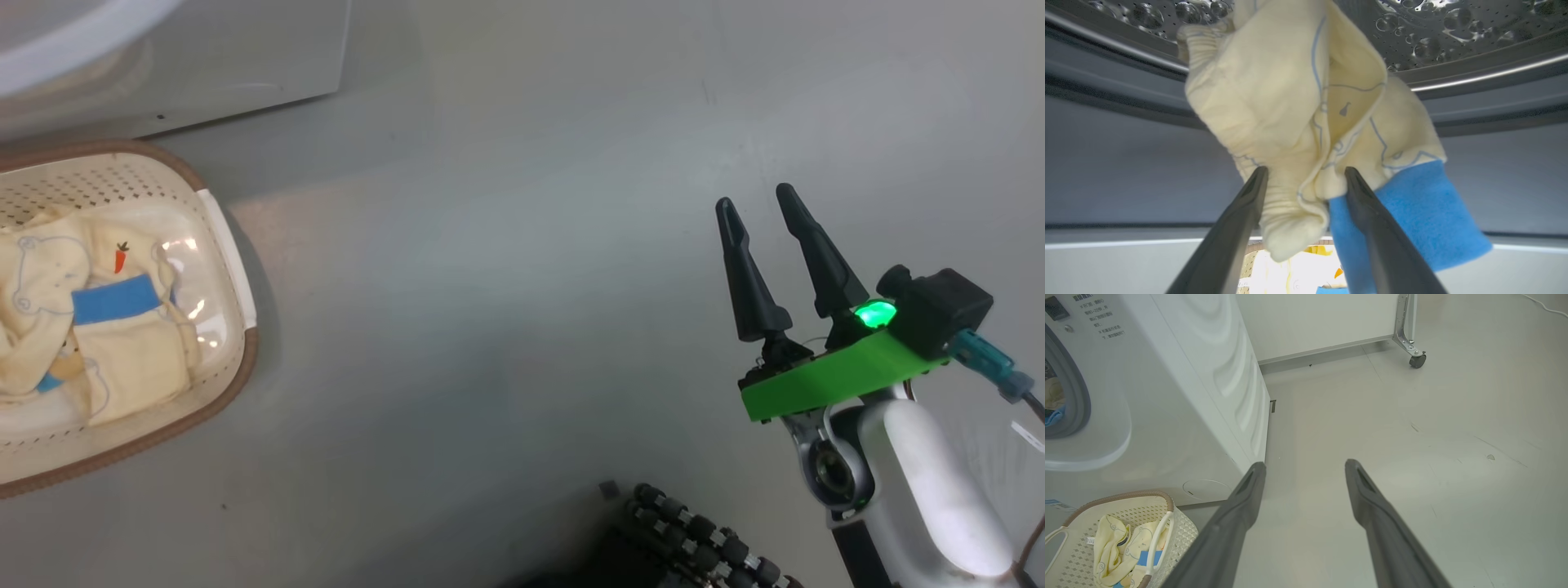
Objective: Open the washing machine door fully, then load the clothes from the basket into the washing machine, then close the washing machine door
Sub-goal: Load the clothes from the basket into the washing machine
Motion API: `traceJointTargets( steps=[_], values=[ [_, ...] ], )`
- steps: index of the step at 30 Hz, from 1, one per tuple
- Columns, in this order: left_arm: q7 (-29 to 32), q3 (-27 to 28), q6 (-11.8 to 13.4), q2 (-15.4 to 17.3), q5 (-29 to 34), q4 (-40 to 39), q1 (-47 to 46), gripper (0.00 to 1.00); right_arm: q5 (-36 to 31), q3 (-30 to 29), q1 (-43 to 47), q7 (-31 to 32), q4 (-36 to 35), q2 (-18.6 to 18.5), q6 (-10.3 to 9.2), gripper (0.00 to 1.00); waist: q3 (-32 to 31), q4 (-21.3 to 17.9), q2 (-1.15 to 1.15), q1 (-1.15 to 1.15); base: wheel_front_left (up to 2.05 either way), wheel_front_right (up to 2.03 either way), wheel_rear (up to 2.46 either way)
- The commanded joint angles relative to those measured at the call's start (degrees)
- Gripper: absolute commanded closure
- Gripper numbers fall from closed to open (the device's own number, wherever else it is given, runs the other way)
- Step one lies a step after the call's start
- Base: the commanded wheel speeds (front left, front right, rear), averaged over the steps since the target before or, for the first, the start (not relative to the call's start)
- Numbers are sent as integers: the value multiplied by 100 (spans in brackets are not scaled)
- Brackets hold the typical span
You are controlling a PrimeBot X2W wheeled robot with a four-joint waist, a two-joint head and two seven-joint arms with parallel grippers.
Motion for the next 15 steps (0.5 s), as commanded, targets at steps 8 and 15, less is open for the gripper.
traceJointTargets(
  steps=[8, 15],
  values=[
    [418, 159, 198, 477, -24, -465, -281, 100, 146, 128, -78, -37, -197, -55, 20, 0, 195, -85, 0, 0, 0, 0, 0],
    [251, 139, 305, 543, 109, -739, -418, 100, 193, 150, -131, -38, -227, -55, 20, 0, 281, -90, 0, 0, 0, 0, 0]
  ],
)
